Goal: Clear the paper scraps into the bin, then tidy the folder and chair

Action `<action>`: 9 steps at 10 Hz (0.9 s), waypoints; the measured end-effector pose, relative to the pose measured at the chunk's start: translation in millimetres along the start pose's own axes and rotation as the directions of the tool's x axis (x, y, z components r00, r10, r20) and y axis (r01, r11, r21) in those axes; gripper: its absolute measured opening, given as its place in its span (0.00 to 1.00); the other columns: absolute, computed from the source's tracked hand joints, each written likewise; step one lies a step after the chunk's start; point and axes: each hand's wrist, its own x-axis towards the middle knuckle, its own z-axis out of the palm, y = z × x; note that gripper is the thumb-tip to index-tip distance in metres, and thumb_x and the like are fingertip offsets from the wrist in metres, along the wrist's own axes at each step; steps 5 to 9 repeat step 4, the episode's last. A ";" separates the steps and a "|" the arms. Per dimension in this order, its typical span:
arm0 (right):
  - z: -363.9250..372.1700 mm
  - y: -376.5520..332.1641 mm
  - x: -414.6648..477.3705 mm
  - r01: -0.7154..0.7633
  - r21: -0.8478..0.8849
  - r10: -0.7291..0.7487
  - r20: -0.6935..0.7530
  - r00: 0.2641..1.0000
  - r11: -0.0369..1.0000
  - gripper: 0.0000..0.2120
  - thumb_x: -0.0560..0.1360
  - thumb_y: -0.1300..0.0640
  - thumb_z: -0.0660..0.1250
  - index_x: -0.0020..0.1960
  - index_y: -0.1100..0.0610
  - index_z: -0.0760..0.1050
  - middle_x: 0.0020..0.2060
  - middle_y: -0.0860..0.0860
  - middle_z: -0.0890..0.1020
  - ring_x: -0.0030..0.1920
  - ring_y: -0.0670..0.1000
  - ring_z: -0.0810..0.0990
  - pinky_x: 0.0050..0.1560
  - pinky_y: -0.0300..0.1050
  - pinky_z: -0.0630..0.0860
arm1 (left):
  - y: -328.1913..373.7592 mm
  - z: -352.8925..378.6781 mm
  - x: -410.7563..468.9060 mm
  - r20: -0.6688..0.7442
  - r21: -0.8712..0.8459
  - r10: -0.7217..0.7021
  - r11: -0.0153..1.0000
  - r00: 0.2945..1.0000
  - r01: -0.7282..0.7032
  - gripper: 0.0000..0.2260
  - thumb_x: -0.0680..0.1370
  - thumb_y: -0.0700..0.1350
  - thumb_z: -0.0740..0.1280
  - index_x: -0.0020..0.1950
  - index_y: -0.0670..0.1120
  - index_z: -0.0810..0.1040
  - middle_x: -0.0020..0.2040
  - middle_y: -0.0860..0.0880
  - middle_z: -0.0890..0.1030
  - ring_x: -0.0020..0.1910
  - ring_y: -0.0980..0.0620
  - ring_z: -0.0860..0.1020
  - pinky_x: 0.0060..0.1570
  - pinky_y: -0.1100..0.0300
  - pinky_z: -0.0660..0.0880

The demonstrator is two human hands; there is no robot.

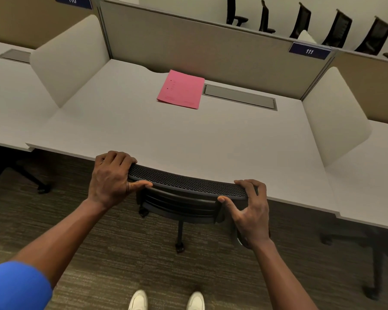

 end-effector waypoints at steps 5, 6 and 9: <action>-18.3 -37.1 11.9 0.000 -0.189 0.008 0.044 0.999 0.982 0.46 0.70 0.17 0.60 0.78 0.45 0.65 0.77 0.53 0.65 0.79 0.57 0.64 0.77 0.66 0.68 | 31.3 -33.8 15.5 -0.113 -0.066 0.030 0.997 0.993 -0.037 0.37 0.77 0.76 0.60 0.65 0.43 0.78 0.67 0.43 0.78 0.67 0.42 0.76 0.71 0.45 0.69; -18.3 -37.1 11.9 0.000 -0.189 0.008 0.044 0.999 0.982 0.46 0.70 0.17 0.60 0.78 0.45 0.65 0.77 0.53 0.65 0.79 0.57 0.64 0.77 0.66 0.68 | 31.3 -33.8 15.5 -0.113 -0.066 0.030 0.997 0.993 -0.037 0.37 0.77 0.76 0.60 0.65 0.43 0.78 0.67 0.43 0.78 0.67 0.42 0.76 0.71 0.45 0.69; -18.3 -37.1 11.9 0.000 -0.189 0.008 0.044 0.999 0.982 0.46 0.70 0.17 0.60 0.78 0.45 0.65 0.77 0.53 0.65 0.79 0.57 0.64 0.77 0.66 0.68 | 31.3 -33.8 15.5 -0.113 -0.066 0.030 0.997 0.993 -0.037 0.37 0.77 0.76 0.60 0.65 0.43 0.78 0.67 0.43 0.78 0.67 0.42 0.76 0.71 0.45 0.69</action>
